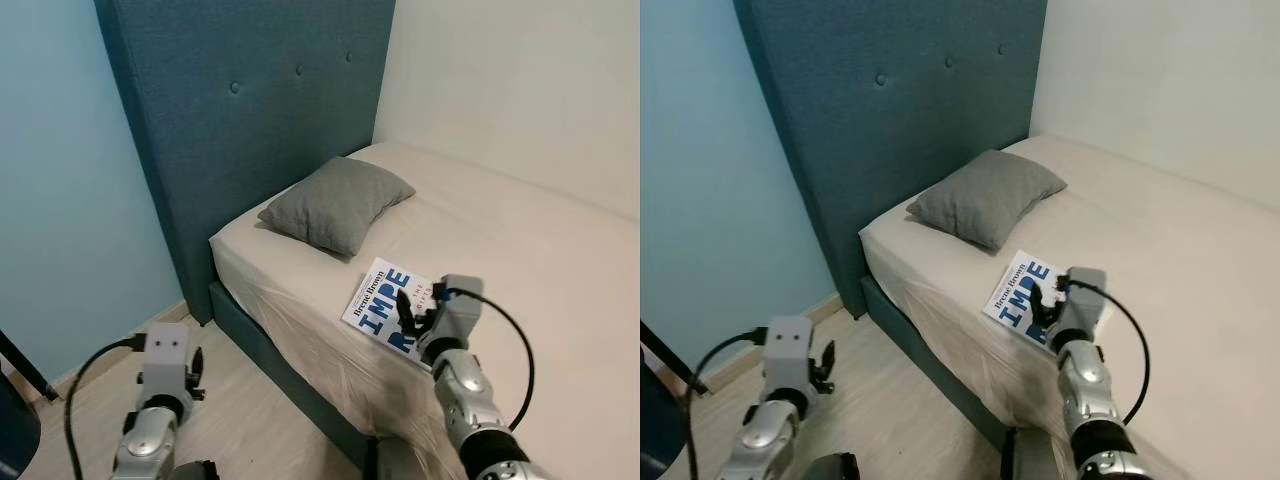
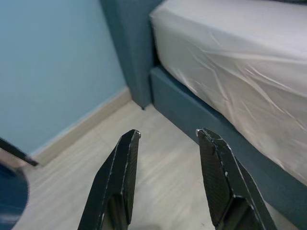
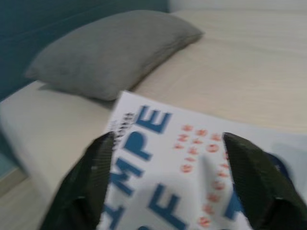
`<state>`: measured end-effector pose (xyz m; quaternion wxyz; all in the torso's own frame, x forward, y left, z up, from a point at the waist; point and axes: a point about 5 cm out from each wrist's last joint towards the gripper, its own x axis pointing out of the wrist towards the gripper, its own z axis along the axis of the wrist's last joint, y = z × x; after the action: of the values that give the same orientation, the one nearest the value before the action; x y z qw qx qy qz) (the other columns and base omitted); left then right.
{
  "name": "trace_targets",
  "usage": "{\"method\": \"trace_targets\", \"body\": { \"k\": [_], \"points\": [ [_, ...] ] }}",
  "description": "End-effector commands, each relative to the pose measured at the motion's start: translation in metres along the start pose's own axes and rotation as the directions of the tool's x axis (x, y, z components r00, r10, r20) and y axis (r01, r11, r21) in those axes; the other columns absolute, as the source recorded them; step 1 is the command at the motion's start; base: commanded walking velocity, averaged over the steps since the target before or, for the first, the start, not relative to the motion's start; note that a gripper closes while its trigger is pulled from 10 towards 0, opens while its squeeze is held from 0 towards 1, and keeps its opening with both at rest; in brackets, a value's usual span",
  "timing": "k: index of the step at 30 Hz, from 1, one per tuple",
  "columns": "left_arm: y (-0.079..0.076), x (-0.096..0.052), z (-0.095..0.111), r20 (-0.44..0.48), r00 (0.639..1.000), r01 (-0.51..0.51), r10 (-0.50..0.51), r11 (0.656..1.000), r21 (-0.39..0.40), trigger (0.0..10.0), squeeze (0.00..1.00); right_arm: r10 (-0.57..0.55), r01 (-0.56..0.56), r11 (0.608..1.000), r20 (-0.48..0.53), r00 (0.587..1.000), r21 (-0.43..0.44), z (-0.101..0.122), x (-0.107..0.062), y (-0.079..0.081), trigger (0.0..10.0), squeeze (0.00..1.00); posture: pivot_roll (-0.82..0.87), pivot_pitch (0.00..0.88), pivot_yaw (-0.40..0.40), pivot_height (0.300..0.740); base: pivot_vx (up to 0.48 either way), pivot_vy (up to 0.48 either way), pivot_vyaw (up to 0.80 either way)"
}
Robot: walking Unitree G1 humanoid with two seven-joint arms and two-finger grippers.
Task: Clean up the room
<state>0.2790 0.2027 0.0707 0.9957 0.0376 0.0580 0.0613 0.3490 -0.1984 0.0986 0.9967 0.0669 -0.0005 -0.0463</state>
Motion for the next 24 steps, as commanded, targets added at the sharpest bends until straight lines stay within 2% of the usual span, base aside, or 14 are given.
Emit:
{"method": "trace_targets", "body": {
  "k": [1,3,6,10,17,19,24],
  "points": [
    [0.004,-0.003,-0.002,-0.002,1.0,0.002,-0.002,1.0,0.009,10.0,0.0,-0.076,0.077,0.997,-0.043,0.996,0.01,-0.004,0.0,-0.009,10.0,1.0,0.01,0.094,-0.068,0.555,0.0,0.0,0.0],
    [0.007,-0.003,0.0,0.004,1.0,0.005,-0.005,1.0,0.01,10.0,0.0,-0.171,0.177,0.983,-0.12,0.978,0.045,-0.009,0.001,-0.023,10.0,1.0,0.01,0.097,-0.066,0.555,0.0,0.0,0.0],
    [0.008,-0.002,0.004,0.015,1.0,0.028,-0.028,0.999,0.022,10.0,0.0,-0.18,0.225,0.954,-0.22,0.959,0.199,-0.015,0.002,-0.028,10.0,1.0,0.02,0.111,-0.065,0.555,0.0,0.0,0.0],
    [0.008,-0.001,0.007,0.022,0.999,0.038,-0.038,0.999,0.021,10.0,0.0,-0.196,0.264,0.928,-0.259,0.946,0.263,-0.015,0.004,-0.034,10.0,1.0,0.02,0.12,-0.066,0.555,0.0,0.0,0.0],
    [0.008,0.0,0.008,0.019,0.999,0.043,-0.043,0.999,0.025,10.0,0.0,-0.253,0.347,0.898,-0.329,0.91,0.27,-0.016,0.004,-0.043,10.0,1.0,0.02,0.142,-0.069,0.555,0.0,0.0,0.0],
    [0.008,-0.001,0.008,0.015,0.999,0.05,-0.05,0.998,0.029,10.0,0.0,-0.281,0.399,0.875,-0.382,0.88,0.276,-0.02,0.002,-0.048,10.0,1.0,0.02,0.144,-0.069,0.555,0.0,0.0,0.0],
    [0.007,-0.003,0.008,0.012,0.998,0.057,-0.058,0.998,0.031,10.0,0.0,-0.297,0.437,0.857,-0.431,0.852,0.274,-0.024,-0.001,-0.053,10.0,1.0,0.03,0.148,-0.071,0.555,0.0,0.0,0.0]
  ]
}}
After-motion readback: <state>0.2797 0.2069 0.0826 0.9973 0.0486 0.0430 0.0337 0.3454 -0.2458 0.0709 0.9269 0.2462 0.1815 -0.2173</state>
